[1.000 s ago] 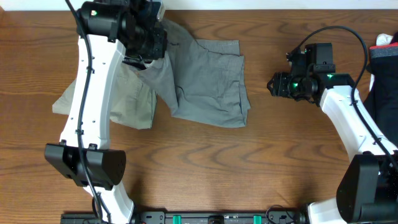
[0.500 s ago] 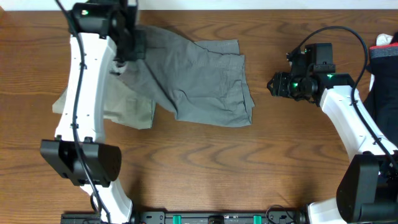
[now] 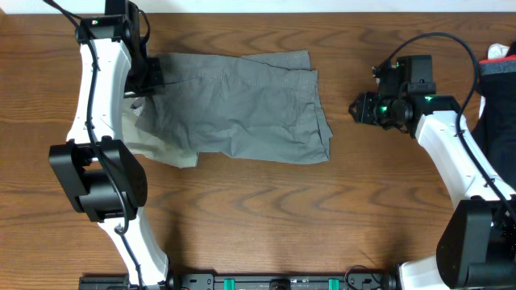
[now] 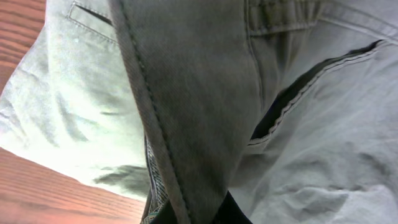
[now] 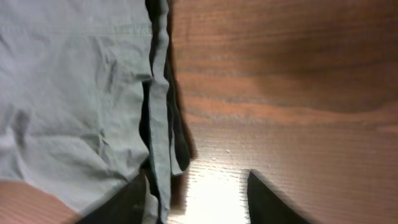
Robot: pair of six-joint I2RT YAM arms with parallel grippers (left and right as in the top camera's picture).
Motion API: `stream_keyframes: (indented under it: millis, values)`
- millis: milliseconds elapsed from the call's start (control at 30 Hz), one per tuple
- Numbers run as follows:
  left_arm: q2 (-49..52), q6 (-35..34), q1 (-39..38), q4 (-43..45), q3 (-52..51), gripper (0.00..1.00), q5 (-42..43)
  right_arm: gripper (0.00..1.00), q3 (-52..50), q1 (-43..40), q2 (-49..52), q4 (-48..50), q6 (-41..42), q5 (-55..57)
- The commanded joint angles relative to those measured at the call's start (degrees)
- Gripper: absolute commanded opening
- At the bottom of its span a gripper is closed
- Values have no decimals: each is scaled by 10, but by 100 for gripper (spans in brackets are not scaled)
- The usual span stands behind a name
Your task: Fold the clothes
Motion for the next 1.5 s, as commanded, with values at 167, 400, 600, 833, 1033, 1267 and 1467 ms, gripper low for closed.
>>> stream_keyframes:
  millis: [167,400,600,833,1033,1267,1467]
  values:
    - [-8,-7,-5,6,7,7,51,19,2,29,83,87,0,-82]
    - [-8,-7,-5,6,7,7,62,19,2,55,171,209,-56,-169]
    - [-10,-7,-5,6,7,7,63,19,2,69,225,253,-75,-217]
    - [-11,-7,-5,8,7,8,68,18,2,71,269,222,-7,-66]
    - [-11,-7,-6,8,7,57,77,13,2,60,274,128,78,168]
    - [-20,-7,-6,8,10,75,77,11,2,30,274,46,146,301]
    - [-31,-7,-6,6,10,83,77,9,2,-33,274,-4,196,338]
